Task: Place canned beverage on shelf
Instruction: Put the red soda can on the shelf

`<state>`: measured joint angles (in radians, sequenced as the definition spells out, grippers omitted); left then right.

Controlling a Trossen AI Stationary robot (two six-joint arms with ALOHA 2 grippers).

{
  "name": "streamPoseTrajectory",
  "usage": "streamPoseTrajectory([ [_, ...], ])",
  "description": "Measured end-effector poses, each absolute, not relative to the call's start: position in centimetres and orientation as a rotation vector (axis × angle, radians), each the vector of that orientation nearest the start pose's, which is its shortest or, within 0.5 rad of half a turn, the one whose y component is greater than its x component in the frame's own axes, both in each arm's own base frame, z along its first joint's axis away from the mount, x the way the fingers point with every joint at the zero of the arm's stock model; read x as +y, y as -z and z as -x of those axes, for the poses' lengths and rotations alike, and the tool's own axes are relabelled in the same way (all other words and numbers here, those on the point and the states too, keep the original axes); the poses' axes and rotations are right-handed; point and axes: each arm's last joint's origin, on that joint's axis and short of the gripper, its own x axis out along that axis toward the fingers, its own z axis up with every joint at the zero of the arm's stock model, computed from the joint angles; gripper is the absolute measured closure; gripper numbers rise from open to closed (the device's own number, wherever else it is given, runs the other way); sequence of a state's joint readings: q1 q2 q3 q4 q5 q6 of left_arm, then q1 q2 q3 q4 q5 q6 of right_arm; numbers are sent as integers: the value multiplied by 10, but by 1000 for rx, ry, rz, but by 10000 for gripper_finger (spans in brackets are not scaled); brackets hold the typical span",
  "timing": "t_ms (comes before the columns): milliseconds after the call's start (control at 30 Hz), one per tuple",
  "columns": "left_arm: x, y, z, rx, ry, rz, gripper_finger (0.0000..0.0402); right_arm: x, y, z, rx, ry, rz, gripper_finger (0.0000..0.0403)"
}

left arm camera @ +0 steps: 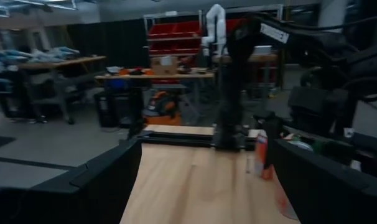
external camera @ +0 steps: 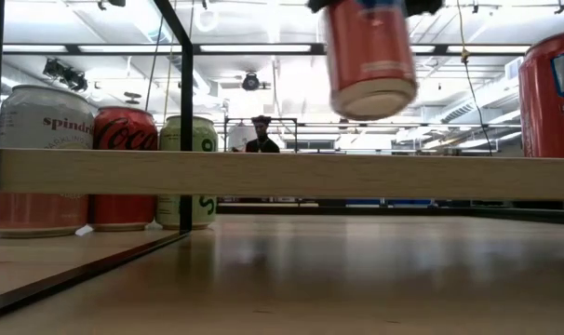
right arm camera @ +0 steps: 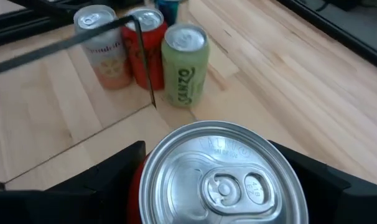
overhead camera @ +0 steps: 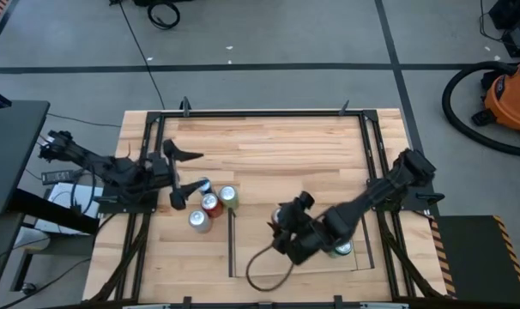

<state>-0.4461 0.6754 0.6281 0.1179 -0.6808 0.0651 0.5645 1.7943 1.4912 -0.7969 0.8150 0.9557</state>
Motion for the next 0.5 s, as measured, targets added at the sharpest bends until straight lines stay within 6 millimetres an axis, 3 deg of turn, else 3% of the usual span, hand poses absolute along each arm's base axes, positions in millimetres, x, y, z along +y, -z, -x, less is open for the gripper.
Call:
streamPoseTrajectory([
  [267, -58, -316, -161, -31, -199, 14, 33, 186, -246, -296, 698, 688, -185, 85],
  [500, -60, -313, -163, -15, -193, 43, 33, 184, -229, -288, 691, 733, -200, 85],
])
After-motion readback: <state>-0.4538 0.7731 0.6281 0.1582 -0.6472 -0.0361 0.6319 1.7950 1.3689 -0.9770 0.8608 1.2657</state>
